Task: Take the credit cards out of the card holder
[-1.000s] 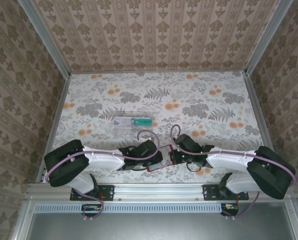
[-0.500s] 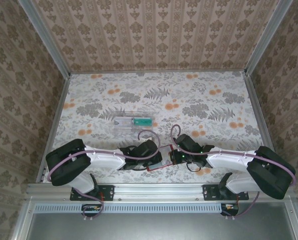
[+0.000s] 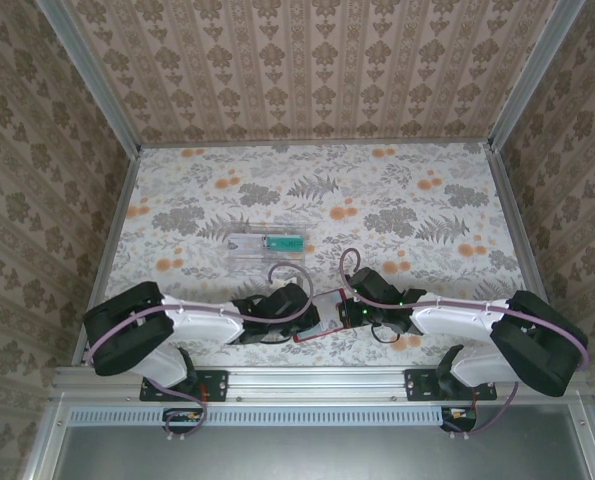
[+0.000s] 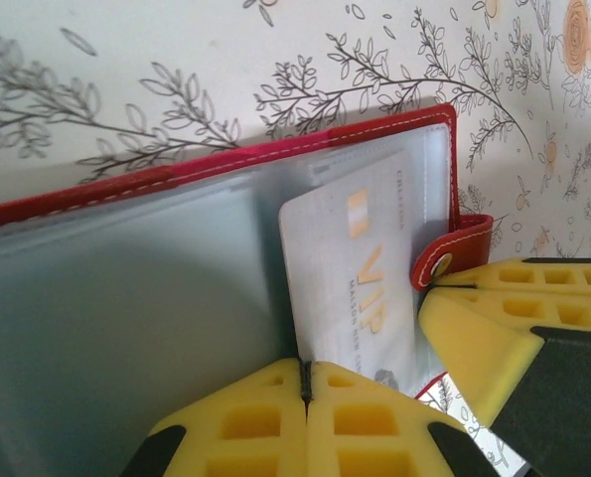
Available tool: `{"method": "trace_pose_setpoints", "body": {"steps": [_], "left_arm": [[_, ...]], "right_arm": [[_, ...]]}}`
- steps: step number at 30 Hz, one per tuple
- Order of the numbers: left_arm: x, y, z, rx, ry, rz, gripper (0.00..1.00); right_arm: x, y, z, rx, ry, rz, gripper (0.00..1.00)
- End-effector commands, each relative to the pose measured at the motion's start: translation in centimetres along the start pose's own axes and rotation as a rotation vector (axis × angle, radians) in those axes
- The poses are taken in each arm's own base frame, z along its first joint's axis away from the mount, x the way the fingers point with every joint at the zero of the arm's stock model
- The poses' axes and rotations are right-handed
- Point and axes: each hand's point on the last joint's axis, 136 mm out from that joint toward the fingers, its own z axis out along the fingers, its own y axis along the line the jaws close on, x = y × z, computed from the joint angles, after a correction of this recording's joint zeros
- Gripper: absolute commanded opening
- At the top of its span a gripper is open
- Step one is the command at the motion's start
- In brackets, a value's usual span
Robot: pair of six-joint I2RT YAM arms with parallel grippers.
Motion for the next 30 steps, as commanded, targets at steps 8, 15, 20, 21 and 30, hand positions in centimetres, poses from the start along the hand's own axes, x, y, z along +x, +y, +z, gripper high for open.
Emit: {"method": "trace_pose_setpoints", "body": {"steps": [8, 15, 20, 21, 30], "left_arm": [[-0.1, 2.0, -1.3, -0.038, -0.029, -0.024, 0.00], [-0.3, 2.2, -2.4, -0.037, -0.042, -0.013, 0.00], [-0.2, 2.7, -3.0, -0.038, -0.041, -0.011, 0.00], [-0.2, 2.7, -3.1, -0.032, -0.043, -0.010, 0.00], [-0.4, 3.0, -4.9, -0.022, -0.066, 0.009, 0.00]], "right_arm": [[1.9, -2.4, 0.5, 0.092, 0.066, 0.031, 0.01], [1.8, -2.5, 0.5, 0.094, 0.065, 0.034, 0.01], [1.8, -2.4, 0.5, 0.093, 0.065, 0.033, 0.00], [1.9, -2.5, 0.5, 0.093, 0.067, 0.033, 0.00], [1.8, -2.4, 0.4, 0.087, 0.061, 0.035, 0.01]]}}
